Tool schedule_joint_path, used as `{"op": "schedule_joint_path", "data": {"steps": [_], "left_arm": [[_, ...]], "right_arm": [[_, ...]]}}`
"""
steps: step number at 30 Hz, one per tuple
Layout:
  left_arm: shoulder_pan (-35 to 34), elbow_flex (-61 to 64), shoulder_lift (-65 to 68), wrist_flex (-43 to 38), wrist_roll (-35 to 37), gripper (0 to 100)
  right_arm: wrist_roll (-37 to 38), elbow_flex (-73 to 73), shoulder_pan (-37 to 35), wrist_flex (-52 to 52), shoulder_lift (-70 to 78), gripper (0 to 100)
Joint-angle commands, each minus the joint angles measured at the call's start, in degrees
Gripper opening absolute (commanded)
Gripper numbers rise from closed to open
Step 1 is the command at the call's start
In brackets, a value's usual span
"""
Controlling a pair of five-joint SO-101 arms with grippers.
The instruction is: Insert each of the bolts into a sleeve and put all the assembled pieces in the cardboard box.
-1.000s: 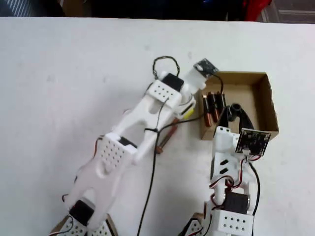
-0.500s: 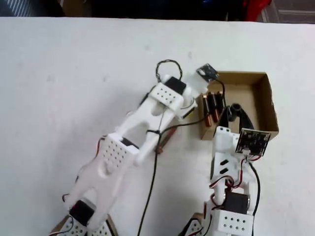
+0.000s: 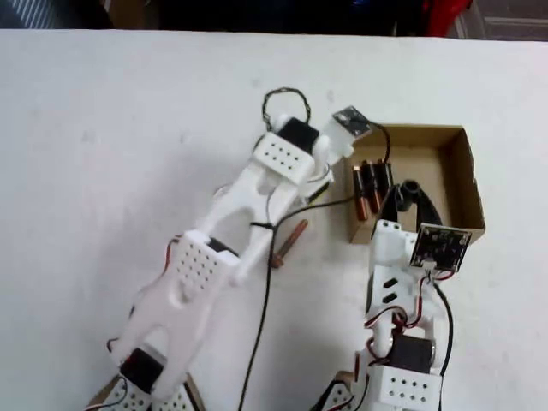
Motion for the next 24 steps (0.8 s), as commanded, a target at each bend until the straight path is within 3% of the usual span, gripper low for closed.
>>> {"op": "schedule_joint_path", "data": {"steps": [1, 7, 11, 24], "left_arm": [[-1.5, -5.0, -5.8, 3.1, -0.5, 2], [-7.0, -6.9, -6.5, 3.3, -0.2, 2], [-10.0, -1.8, -12.5, 3.3, -0.4, 2], [-13.3, 43.6, -42.1, 0.0, -0.6, 2]], "right_arm": [[-0.5, 0.5, 0.7, 0.2, -0.4, 1.7], [-0.5, 0.5, 0.6, 0.2, -0.3, 1.7], [-0.5, 0.5, 0.4, 0.2, -0.3, 1.7], [-0.5, 0.5, 0.4, 0.2, -0.3, 1.7]]}}
